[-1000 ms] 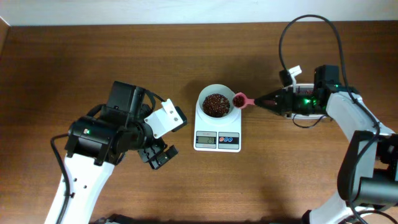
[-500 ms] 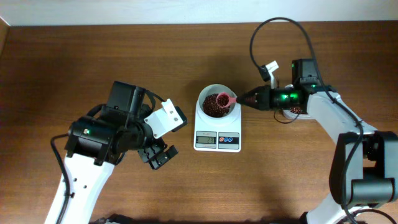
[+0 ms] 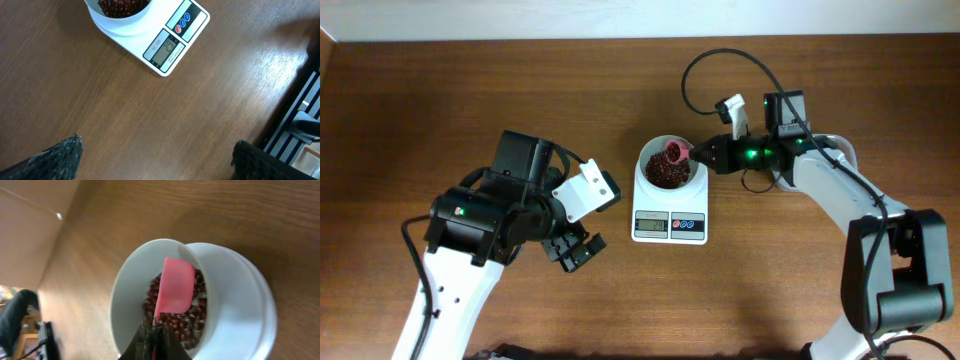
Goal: Scoop and weigh 50g on scale
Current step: 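Carry the filled pink scoop with the right gripper over the white bowl, then tip the scoop with the right gripper to pour beans into the bowl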
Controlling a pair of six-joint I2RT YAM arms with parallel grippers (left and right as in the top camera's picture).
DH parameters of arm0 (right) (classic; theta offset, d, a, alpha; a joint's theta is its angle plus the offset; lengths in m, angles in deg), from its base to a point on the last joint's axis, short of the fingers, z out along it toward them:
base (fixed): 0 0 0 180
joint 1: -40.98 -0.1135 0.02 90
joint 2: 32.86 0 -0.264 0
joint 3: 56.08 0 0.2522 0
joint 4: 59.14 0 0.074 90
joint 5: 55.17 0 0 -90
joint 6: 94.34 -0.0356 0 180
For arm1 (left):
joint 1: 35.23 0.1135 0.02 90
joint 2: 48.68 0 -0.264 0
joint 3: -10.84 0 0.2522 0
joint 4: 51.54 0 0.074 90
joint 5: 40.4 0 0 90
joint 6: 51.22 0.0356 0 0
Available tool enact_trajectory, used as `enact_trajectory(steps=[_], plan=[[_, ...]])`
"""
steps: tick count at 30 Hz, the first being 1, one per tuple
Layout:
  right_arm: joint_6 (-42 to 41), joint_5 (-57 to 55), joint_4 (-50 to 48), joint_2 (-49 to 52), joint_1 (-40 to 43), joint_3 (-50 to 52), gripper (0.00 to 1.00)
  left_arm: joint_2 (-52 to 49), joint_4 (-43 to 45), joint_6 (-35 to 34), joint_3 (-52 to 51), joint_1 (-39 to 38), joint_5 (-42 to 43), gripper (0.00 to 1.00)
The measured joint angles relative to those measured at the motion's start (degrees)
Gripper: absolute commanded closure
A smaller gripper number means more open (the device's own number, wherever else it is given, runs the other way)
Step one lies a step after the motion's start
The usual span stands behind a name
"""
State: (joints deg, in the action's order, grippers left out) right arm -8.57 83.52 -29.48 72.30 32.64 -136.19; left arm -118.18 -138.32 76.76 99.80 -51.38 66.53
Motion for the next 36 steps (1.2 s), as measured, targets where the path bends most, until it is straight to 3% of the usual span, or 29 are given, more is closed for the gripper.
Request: enact_trajectory(steps=[19, 36], plan=[[10.3, -9.2, -0.1, -0.7, -3.9, 0.0, 0.96, 0.0, 0.0, 0.0, 0.0, 0.0, 0.0, 0.01], [13.2, -10.4, -0.1, -2.1, -3.9, 0.0, 0.96, 0.0, 0.0, 0.0, 0.0, 0.0, 0.0, 0.01]])
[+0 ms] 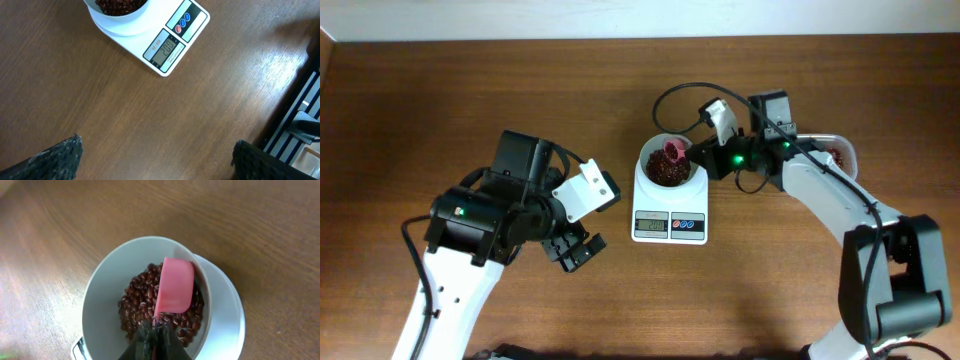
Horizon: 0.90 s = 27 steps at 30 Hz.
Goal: Scoop and weigh 50g on scale
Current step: 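Tip the scoop with the right gripper to pour beans into the bowl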
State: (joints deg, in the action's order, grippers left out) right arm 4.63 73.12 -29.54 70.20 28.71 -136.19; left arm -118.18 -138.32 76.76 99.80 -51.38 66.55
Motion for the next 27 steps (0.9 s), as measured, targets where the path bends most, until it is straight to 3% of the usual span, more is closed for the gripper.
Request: enact_trajectory(steps=[6, 11, 19, 27], plan=[[1.7, -0.9, 3.6, -7.8, 0.0, 0.0, 0.96, 0.0, 0.0, 0.0, 0.0, 0.0, 0.0, 0.01], [3.5, -2.7, 10.5, -9.4, 0.0, 0.0, 0.96, 0.0, 0.0, 0.0, 0.0, 0.0, 0.0, 0.01], [5.6, -3.6, 11.6, -10.9, -1.6, 0.0, 0.96, 0.0, 0.0, 0.0, 0.0, 0.0, 0.0, 0.01], [9.5, -17.1, 11.6, -10.9, -7.0, 0.0, 0.96, 0.0, 0.0, 0.0, 0.0, 0.0, 0.0, 0.01]])
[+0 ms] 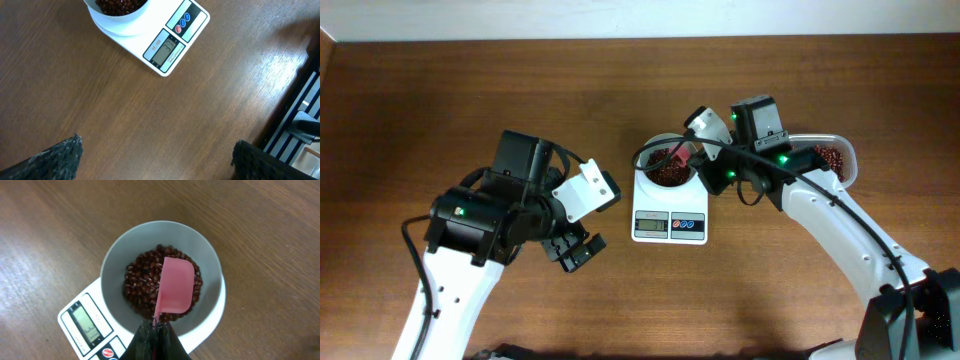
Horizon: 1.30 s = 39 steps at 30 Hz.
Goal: Scoop and weigh 50g on scale
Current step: 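Tip the scoop with the right gripper to pour beans into the bowl, then move the empty scoop back into the bean tub with the right gripper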
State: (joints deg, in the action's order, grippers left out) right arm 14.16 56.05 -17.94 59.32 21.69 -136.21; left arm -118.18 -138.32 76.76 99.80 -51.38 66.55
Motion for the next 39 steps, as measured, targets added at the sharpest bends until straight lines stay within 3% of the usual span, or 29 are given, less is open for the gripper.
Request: enact_trajectory(steps=[9, 18, 24, 27, 32, 35, 39], plan=[[2.5, -6.1, -2.3, 0.0, -2.2, 0.0, 0.96, 0.0, 0.0, 0.0, 0.0, 0.0, 0.0, 0.01], [3.2, -4.5, -2.4, -0.4, -3.7, 0.0, 0.96, 0.0, 0.0, 0.0, 0.0, 0.0, 0.0, 0.01], [1.4, -5.6, -1.4, -9.4, -2.9, 0.0, 0.96, 0.0, 0.0, 0.0, 0.0, 0.0, 0.0, 0.01], [-1.4, -7.7, 2.8, -14.3, 2.2, -0.1, 0.96, 0.0, 0.0, 0.0, 0.0, 0.0, 0.0, 0.01], [-7.2, -11.8, 11.8, -15.6, 21.1, -0.1, 0.96, 0.0, 0.0, 0.0, 0.0, 0.0, 0.0, 0.01], [-8.2, -12.6, 13.4, -13.0, 28.6, -0.1, 0.96, 0.0, 0.0, 0.0, 0.0, 0.0, 0.0, 0.01], [-8.6, -12.0, 14.8, -3.1, 30.5, -0.1, 0.96, 0.0, 0.0, 0.0, 0.0, 0.0, 0.0, 0.01]])
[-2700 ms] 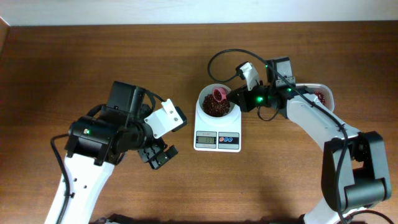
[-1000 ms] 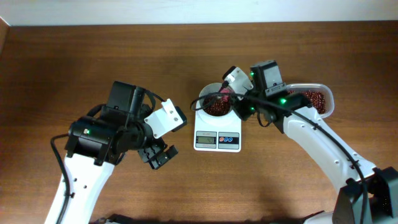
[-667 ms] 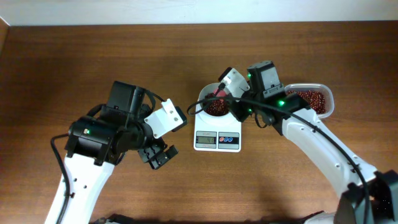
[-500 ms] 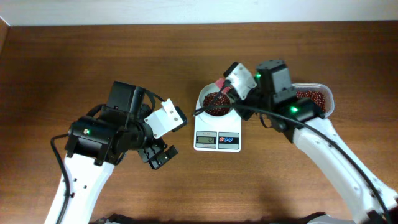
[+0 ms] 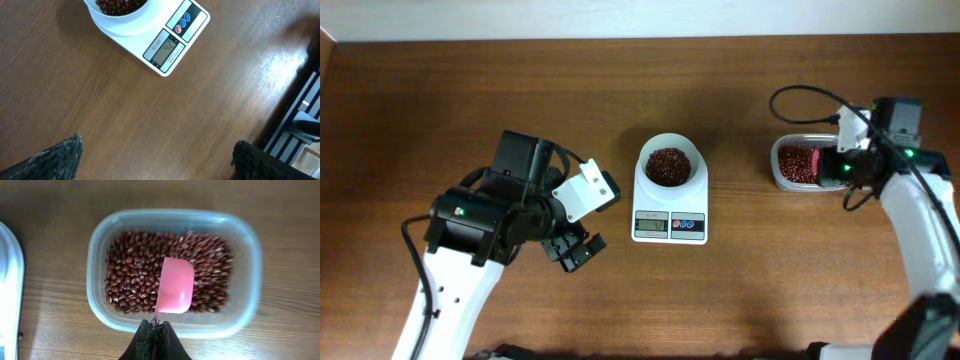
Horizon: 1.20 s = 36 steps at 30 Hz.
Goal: Scoop and weigh 50g on scale
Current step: 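Move the empty scoop back into the bean tub with the right gripper, then lift a small scoop of beans and carry it toward the bowl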
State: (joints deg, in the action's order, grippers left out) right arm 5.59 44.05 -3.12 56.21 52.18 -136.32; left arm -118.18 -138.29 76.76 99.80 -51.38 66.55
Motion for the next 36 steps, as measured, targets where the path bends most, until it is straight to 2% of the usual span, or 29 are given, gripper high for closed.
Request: enact_trajectory(steps=[5, 10, 19, 26, 36], plan=[[-0.5, 7.1, -0.1, 7.4, 0.0, 0.0, 0.96, 0.0, 0.0, 0.0, 0.0, 0.0, 0.0, 0.01], [-4.4, 10.4, 0.1, 7.7, 1.6, 0.0, 0.96, 0.0, 0.0, 0.0, 0.0, 0.0, 0.0, 0.01], [-5.7, 31.5, 0.9, 7.7, 17.9, 0.0, 0.96, 0.0, 0.0, 0.0, 0.0, 0.0, 0.0, 0.01], [-6.1, 41.9, 2.7, 7.7, 25.0, 0.0, 0.96, 0.0, 0.0, 0.0, 0.0, 0.0, 0.0, 0.01], [-6.6, 47.5, 4.0, 7.7, 25.6, 0.0, 0.96, 0.0, 0.0, 0.0, 0.0, 0.0, 0.0, 0.01]])
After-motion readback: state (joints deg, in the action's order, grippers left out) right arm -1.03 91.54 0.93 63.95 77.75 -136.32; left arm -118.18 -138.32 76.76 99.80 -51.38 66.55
